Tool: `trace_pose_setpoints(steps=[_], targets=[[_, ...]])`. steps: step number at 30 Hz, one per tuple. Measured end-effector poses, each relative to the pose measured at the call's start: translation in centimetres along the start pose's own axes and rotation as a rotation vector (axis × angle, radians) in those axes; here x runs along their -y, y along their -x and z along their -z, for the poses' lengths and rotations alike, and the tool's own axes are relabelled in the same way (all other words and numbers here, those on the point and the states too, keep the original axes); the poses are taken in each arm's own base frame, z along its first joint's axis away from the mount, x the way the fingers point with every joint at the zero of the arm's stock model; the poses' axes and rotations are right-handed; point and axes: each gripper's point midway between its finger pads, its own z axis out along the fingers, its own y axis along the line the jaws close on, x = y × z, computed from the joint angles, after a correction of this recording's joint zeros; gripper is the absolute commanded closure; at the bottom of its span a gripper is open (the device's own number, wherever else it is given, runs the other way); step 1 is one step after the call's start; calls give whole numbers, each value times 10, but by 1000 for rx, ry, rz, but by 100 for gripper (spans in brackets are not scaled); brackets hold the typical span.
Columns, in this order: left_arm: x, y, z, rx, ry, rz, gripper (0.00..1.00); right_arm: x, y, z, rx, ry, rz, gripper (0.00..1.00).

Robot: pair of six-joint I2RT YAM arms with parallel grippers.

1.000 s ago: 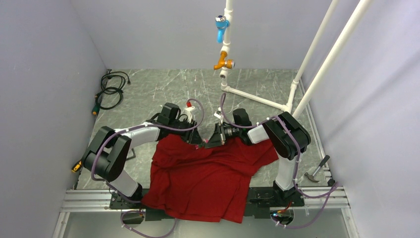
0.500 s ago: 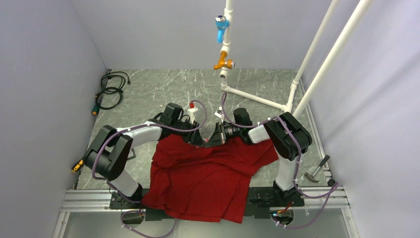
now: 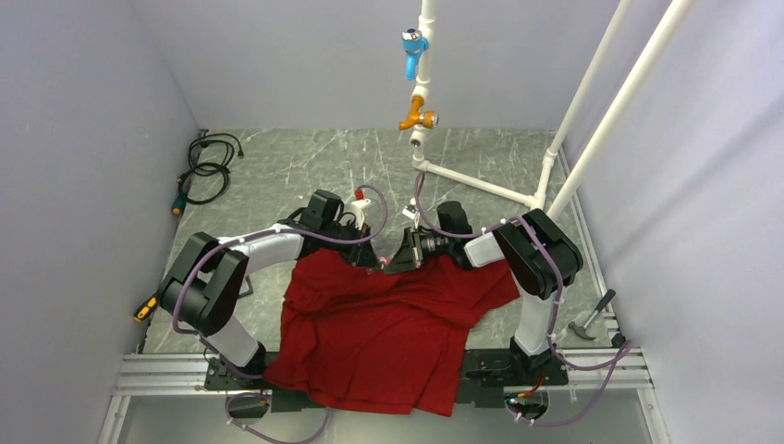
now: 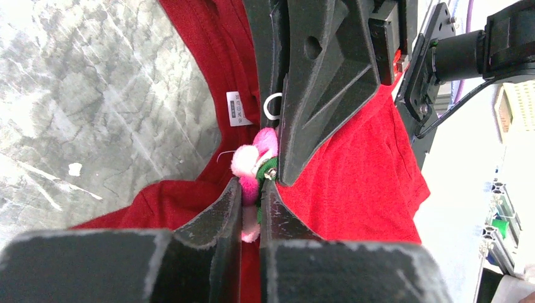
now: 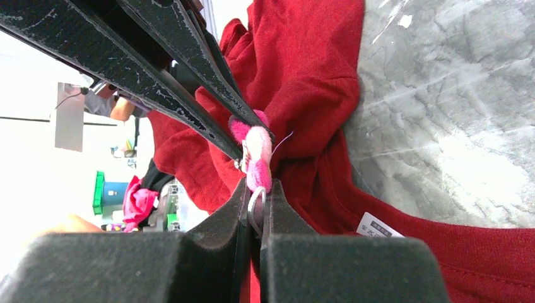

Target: Remove the brooch from the garment

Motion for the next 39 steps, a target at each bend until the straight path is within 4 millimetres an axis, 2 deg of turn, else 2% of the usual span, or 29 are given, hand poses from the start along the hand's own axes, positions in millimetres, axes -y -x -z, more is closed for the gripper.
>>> trace_pose_setpoints(steps=[2,4,6,11,19,25,31,35,39], targets=[[0,0,0,1,-3,1,67,0,0,0,-1,0,1,100],[1,1,1,6,-9,5,60,0,0,0,1,-1,5,100],[1,1,1,14,-22,7,58,0,1,0,3,-4,11,100],[1,-1,9,48,-57,31,58,0,3,1,10,-11,31,100],[3,11,24,127,-74,-13,59,0,3,1,11,-10,44,100],[2,11,23,124,-79,-26,58,-3,7,0,22,0,72,100],[0,5,15,93,-71,-23,57,-5,8,1,25,1,85,100],[3,8,9,82,-50,-30,53,-6,8,2,26,-3,94,100],[-1,8,6,78,-5,-15,54,-5,8,3,27,-17,94,100]])
